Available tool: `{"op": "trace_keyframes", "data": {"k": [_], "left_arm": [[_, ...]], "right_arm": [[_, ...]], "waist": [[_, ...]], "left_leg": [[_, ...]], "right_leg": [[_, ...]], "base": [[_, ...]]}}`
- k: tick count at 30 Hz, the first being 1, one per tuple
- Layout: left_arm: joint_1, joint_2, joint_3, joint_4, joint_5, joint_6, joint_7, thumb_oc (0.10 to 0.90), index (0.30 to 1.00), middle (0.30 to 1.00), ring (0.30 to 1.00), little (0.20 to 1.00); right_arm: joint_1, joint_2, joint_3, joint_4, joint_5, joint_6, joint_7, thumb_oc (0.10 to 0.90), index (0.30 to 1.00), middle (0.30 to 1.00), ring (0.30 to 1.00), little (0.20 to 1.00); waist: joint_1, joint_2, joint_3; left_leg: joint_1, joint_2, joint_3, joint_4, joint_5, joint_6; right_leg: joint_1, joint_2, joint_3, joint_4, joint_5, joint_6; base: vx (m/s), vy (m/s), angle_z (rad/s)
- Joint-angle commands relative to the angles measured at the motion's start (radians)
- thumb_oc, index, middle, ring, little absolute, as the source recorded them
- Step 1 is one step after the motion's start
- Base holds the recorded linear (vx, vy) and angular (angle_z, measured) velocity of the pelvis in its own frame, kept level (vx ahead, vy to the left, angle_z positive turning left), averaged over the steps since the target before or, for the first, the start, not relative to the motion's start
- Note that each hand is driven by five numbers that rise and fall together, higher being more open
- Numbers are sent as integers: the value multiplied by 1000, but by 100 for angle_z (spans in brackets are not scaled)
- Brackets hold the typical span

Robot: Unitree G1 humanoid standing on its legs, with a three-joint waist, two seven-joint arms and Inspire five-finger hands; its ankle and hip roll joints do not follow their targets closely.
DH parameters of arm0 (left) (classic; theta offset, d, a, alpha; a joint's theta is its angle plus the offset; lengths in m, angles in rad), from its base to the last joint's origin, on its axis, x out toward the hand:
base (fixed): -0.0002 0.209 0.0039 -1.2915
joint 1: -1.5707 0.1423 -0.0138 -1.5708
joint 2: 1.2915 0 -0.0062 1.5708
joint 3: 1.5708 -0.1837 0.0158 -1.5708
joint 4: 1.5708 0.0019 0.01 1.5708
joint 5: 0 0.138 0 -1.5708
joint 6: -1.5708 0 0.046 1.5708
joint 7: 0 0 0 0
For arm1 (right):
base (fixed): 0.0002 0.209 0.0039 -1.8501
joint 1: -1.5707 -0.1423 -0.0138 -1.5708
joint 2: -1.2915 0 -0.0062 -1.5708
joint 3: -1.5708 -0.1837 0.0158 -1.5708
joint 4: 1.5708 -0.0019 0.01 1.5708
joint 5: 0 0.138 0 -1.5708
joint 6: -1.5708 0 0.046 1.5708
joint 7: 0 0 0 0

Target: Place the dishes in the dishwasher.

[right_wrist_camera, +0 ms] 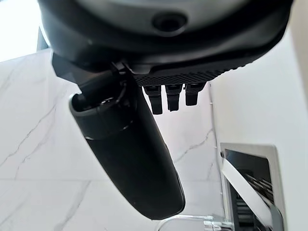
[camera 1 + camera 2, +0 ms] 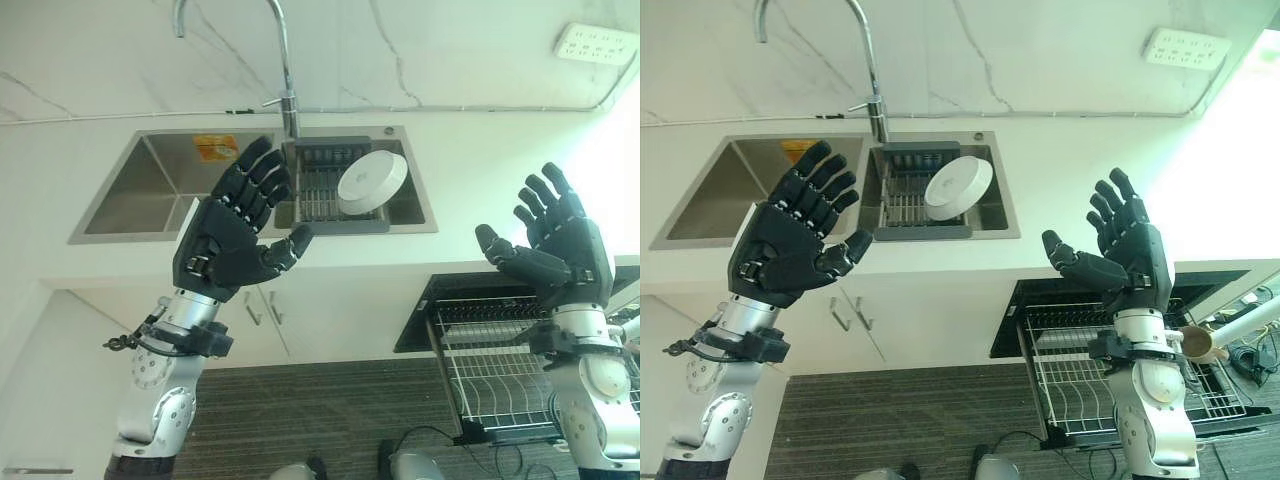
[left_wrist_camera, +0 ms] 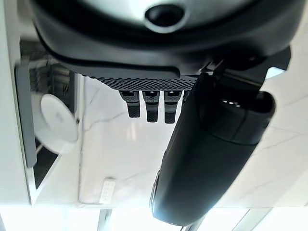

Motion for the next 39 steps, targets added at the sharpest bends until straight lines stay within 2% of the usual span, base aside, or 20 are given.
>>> {"op": "trace_keyframes", "data": {"k": [1,2,3,4,6,7,10,11,12,14,19,22,24,26,27,29,32,34,35,39], "left_arm": [[-68,1,7,-98,-118,-53,-25,800,900,900,900,900],[-68,-8,2,-98,-137,-48,-35,800,900,900,900,900],[-64,-14,-2,-99,-145,-48,-43,800,900,900,900,900],[-63,-16,-4,-98,-146,-50,-46,800,900,900,900,900],[-56,-23,-5,-96,-152,-52,-55,800,900,900,900,900],[-52,-27,-5,-97,-153,-53,-60,800,900,900,900,900],[-35,-31,-2,-98,-149,-57,-84,800,900,900,900,900],[-29,-27,2,-96,-154,-61,-87,800,900,900,900,900],[-28,-28,5,-96,-158,-59,-90,800,900,900,900,900],[-33,-33,3,-91,-159,-61,-100,800,900,900,900,900],[-47,-19,-2,-87,-133,-78,-119,800,900,900,900,900],[-80,4,-2,-83,-93,-78,-112,800,900,900,900,900],[-96,9,-4,-78,-92,-68,-105,800,900,900,900,900],[-110,11,-8,-63,-44,-83,-85,800,900,900,900,900],[-109,15,-3,-56,-5,-91,-62,800,900,900,900,900],[-106,15,4,-51,19,-90,-51,800,900,900,900,900],[-111,24,6,-41,9,-82,-31,800,900,900,900,900],[-116,21,-3,-40,28,-88,-19,800,900,900,900,900],[-114,21,-5,-43,36,-91,-12,800,900,900,900,900],[-104,26,-26,-56,33,-95,33,800,900,900,900,900]], "right_arm": [[-92,-53,-49,-50,44,-62,40,800,900,900,900,900],[-92,-49,-44,-49,56,-49,62,800,900,900,900,900],[-90,-49,-42,-47,66,-45,69,800,900,900,900,900],[-90,-48,-41,-45,67,-45,72,800,900,900,900,900],[-84,-49,-43,-42,64,-38,87,800,900,900,900,900],[-81,-49,-44,-45,65,-37,90,800,900,900,900,900],[-91,-40,-44,-39,56,-30,89,800,900,900,900,900],[-99,-45,-39,-31,58,-31,84,800,900,900,900,900],[-100,-47,-39,-28,57,-30,88,800,900,900,900,900],[-100,-58,-44,-30,62,-30,90,800,900,900,900,900],[-85,-49,-51,-58,93,-21,78,800,900,900,900,900],[-80,-18,-42,-47,96,-32,79,800,900,900,900,900],[-88,1,-32,-41,98,-32,71,800,900,900,900,900],[-97,19,-21,-28,81,-34,61,800,900,900,900,900],[-96,26,-19,-28,68,-35,55,800,900,900,900,900],[-101,27,-21,-26,71,-33,44,800,900,900,900,900],[-120,17,-34,-3,70,-27,25,800,900,900,900,900],[-134,0,-43,18,64,-34,13,800,900,900,900,900],[-140,-6,-43,28,56,-39,2,800,900,900,900,900],[-216,-78,-39,92,53,-68,-99,800,900,900,900,900]], "waist": [[-10,0,-92],[-14,-1,-89],[-15,-5,-86],[-14,-7,-84],[-12,-15,-75],[-11,-15,-71],[-11,7,-62],[-5,22,-64],[0,28,-66],[3,34,-69],[-4,43,-80],[-5,40,-76],[-2,40,-75],[1,45,-69],[1,52,-59],[5,47,-52],[6,28,-55],[11,-1,-54],[15,-7,-57],[37,-15,-87]], "left_leg": [[29,13,-24,18,-73,-39],[41,19,-5,18,-63,-48],[60,24,17,18,-28,-58],[67,24,25,18,-13,-61],[81,19,43,18,53,-75],[76,23,46,18,64,-78],[19,65,43,18,15,-81],[-26,77,-3,18,-7,-89],[-48,79,-36,18,-6,-95],[-67,73,-70,18,-1,-103],[-58,51,-66,18,-33,-78],[-45,24,-78,18,-47,-50],[-39,11,-89,18,-52,-30],[-31,3,-97,18,-54,-11],[-21,-2,-105,18,-54,-1],[-14,-10,-108,18,-57,4],[-11,-15,-107,18,-61,-2],[-5,-26,-81,18,-74,-10],[-3,-24,-67,18,-82,-13],[16,-3,-38,18,-101,-20]], "right_leg": [[46,13,-5,-32,-48,64],[51,14,-4,-32,-53,58],[56,9,-2,-32,-57,52],[58,7,-2,-32,-58,49],[67,-4,0,-32,-60,41],[71,-5,-1,-32,-59,41],[73,-1,-4,-32,-61,53],[74,-2,-4,-32,-69,60],[78,-4,-2,-32,-75,61],[84,-15,-10,-32,-87,65],[96,-58,-35,-32,-78,92],[113,-81,-49,-32,-42,111],[133,-77,-52,-32,-8,118],[162,-64,-68,-32,59,123],[160,-54,-76,40,101,124],[130,-51,-69,108,110,120],[137,-16,-69,-32,77,109],[70,-51,-55,-32,-23,105],[46,-72,-58,-32,-12,110],[58,-51,-39,-32,-40,101]], "base": [[188,-256,-1],[247,-322,5],[149,-174,3],[120,-122,-2],[83,-60,1],[83,32,9],[95,141,13],[147,236,30],[179,290,22],[127,277,3],[133,346,-11],[135,353,6],[104,289,16],[101,305,13],[96,300,0],[75,157,-1],[80,-45,-13],[37,-143,-28],[114,-240,-36],[180,-275,-18]]}}
